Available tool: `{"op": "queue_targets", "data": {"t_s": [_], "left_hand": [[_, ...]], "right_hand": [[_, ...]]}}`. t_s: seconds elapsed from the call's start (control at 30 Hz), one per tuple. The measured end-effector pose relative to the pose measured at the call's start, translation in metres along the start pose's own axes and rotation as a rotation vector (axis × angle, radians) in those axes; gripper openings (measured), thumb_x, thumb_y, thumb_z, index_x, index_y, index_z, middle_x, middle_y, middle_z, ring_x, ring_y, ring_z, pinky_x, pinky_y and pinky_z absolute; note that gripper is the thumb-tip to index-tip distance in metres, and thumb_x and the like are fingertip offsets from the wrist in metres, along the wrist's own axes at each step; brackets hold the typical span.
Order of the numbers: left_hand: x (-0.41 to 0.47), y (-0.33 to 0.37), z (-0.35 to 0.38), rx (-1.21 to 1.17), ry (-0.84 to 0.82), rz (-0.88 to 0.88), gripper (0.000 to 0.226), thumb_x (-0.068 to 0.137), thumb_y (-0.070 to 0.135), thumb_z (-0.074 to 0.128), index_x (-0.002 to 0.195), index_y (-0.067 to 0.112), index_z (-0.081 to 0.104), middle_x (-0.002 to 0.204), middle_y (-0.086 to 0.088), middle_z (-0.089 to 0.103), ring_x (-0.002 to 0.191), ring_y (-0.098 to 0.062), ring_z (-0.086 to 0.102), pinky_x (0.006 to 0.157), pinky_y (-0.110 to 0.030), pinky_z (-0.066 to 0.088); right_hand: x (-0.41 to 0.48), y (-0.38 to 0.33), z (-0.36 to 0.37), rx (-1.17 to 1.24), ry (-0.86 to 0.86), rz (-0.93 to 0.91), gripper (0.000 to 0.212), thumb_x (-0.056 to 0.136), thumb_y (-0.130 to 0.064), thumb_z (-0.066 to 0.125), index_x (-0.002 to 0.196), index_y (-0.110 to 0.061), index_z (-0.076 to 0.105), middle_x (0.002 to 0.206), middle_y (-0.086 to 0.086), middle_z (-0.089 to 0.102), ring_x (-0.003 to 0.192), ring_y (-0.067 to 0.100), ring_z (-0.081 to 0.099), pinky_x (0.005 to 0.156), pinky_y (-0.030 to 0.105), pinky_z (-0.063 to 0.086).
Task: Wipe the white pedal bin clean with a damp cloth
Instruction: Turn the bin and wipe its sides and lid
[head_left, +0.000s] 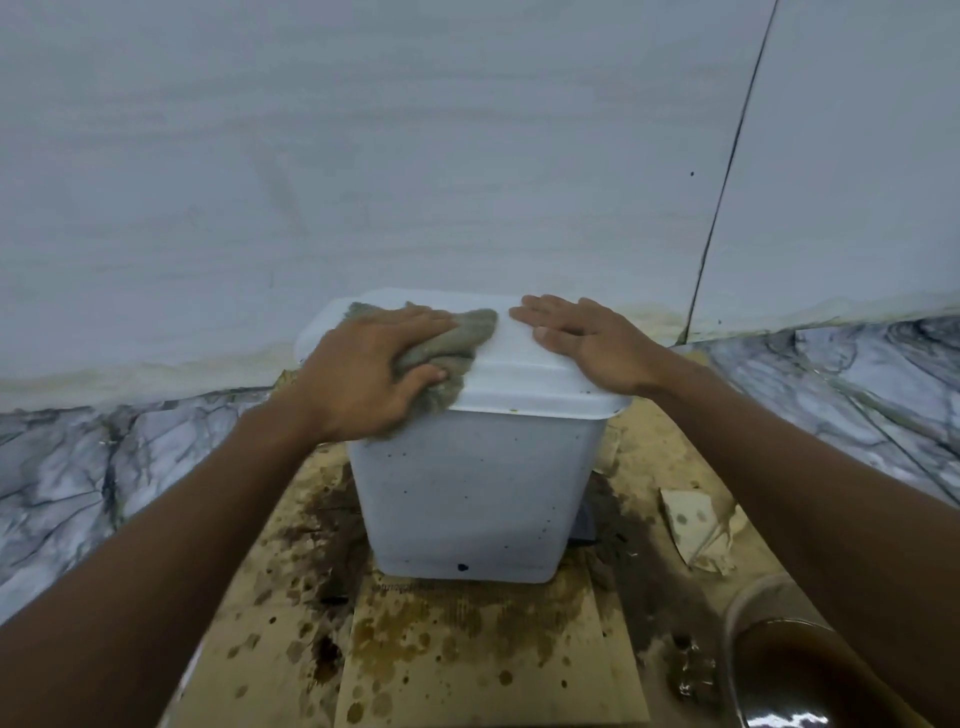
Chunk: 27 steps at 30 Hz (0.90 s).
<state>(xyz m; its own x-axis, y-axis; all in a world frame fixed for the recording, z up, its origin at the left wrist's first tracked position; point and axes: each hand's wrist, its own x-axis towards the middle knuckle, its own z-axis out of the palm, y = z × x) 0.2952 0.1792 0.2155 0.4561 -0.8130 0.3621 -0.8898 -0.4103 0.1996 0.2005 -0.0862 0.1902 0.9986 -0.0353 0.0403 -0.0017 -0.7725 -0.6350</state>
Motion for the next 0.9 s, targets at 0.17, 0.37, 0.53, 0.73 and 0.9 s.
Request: {"op": "queue_targets", "data": {"t_s": [0.17,0.37,0.53,0.73,0.9], "left_hand": [[-0.005,-0.015,-0.002,0.032,0.014,-0.107,0.055,0.089,0.054,0.052,0.139,0.031,0.056,0.131,0.010,0.063,0.117,-0.020,0.059,0.097,-0.042,0.048],[0.028,0.042,0.036,0.101,0.000,-0.071,0.064,0.090,0.058,0.046,0.143,0.023,0.053,0.137,0.000,0.061,0.124,-0.023,0.054,0.104,-0.037,0.041],[0.029,0.046,0.035,0.117,-0.021,-0.089,0.068,0.091,0.070,0.042,0.148,0.033,0.045,0.148,0.008,0.052,0.135,-0.015,0.046,0.108,-0.034,0.036],[-0.001,0.005,0.015,0.192,0.043,-0.141,0.072,0.090,0.074,0.039,0.143,0.027,0.054,0.143,0.005,0.058,0.132,-0.018,0.051,0.106,-0.038,0.041],[0.005,0.024,0.028,0.243,0.031,-0.179,0.077,0.092,0.073,0.032,0.144,0.019,0.053,0.146,-0.005,0.055,0.138,-0.026,0.046,0.116,-0.047,0.034]], "right_hand": [[0.005,-0.002,0.000,-0.028,0.005,0.016,0.042,0.108,-0.032,0.034,0.149,-0.038,0.039,0.162,-0.014,0.023,0.151,0.003,0.013,0.123,0.031,0.000],[0.008,-0.001,0.004,-0.051,0.019,0.022,0.046,0.108,-0.041,0.031,0.152,-0.032,0.036,0.161,-0.009,0.032,0.148,0.012,0.024,0.124,0.043,0.009],[-0.002,0.000,-0.002,0.024,0.039,0.009,0.043,0.108,-0.034,0.033,0.151,-0.031,0.037,0.156,-0.020,0.028,0.140,0.000,0.024,0.118,0.027,0.006],[0.000,0.002,-0.001,0.054,0.001,0.009,0.040,0.108,-0.031,0.035,0.148,-0.036,0.043,0.162,-0.014,0.025,0.150,0.001,0.014,0.122,0.029,0.000],[-0.002,0.007,0.000,0.031,0.028,0.008,0.041,0.109,-0.033,0.028,0.148,-0.037,0.042,0.162,-0.014,0.025,0.149,0.000,0.015,0.124,0.031,0.001]]}}
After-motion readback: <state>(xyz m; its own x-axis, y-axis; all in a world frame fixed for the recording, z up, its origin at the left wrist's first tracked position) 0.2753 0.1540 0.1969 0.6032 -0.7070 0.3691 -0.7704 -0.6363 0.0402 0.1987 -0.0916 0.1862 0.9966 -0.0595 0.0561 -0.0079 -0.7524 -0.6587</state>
